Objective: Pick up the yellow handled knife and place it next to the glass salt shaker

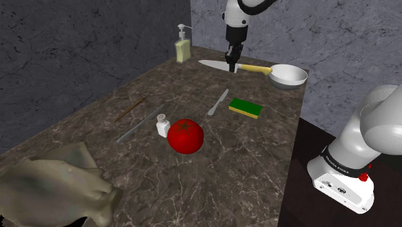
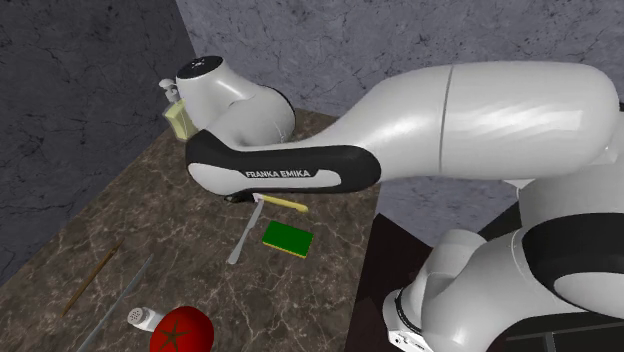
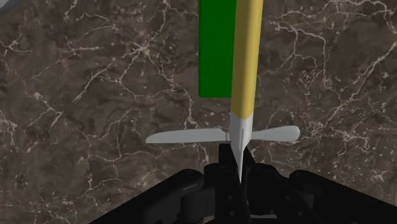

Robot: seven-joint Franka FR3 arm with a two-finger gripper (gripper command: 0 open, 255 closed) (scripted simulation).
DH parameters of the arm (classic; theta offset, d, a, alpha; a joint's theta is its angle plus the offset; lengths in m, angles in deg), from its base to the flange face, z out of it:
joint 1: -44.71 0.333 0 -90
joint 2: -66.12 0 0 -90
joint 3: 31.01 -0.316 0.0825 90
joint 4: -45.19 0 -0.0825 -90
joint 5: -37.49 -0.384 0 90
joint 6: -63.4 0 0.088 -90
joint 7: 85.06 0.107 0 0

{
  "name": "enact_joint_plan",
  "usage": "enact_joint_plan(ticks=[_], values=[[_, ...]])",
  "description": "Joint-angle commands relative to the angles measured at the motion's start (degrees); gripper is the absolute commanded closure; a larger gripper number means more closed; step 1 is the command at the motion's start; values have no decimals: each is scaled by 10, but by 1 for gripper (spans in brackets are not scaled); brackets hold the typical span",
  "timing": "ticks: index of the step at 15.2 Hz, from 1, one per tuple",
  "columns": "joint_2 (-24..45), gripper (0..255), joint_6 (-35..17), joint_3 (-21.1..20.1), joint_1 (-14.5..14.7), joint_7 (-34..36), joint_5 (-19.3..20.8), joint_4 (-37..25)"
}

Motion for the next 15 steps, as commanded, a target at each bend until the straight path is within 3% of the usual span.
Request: enact_joint_plan(ticks=[1, 15], values=[[-13, 255, -1, -16, 12, 27, -4, 14], [-40, 255, -1, -140, 96, 218, -43, 36]])
